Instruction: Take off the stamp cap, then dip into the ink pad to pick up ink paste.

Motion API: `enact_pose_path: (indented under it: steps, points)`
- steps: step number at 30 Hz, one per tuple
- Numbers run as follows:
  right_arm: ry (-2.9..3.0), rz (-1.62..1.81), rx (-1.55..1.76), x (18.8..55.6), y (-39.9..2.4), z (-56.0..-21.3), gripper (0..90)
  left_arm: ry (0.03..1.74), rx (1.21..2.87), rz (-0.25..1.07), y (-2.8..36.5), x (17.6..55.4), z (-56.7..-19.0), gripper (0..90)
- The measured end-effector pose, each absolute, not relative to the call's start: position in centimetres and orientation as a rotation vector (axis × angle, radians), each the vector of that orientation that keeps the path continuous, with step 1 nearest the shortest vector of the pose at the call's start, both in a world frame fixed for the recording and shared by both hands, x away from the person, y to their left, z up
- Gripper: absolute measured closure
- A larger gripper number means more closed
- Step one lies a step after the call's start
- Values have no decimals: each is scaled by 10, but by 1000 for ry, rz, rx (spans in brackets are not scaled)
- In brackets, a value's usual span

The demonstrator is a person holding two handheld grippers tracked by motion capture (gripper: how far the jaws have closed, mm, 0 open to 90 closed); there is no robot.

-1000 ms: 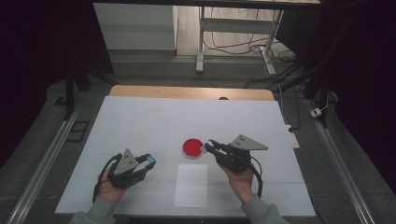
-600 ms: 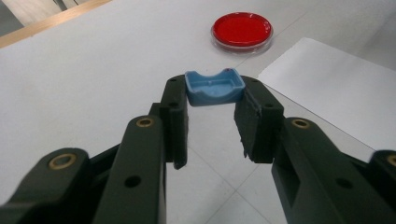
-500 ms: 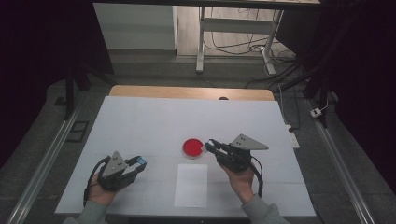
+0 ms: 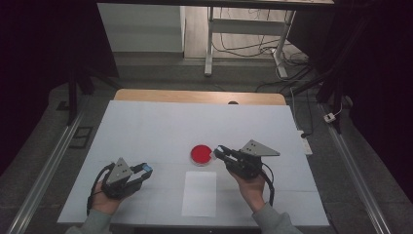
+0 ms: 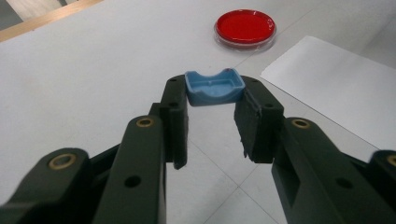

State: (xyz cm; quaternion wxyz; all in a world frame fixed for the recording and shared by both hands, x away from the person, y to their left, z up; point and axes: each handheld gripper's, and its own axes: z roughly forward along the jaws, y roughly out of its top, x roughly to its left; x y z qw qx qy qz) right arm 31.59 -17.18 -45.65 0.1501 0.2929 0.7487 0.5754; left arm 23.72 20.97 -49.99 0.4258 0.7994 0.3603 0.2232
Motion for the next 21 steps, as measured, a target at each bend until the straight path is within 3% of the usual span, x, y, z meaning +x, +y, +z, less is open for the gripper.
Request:
enact_pose_path:
  steps: [21]
  points:
    - [2215,1595,854,331,-164,-463,750,896,2021,557,205,238,-504,649]
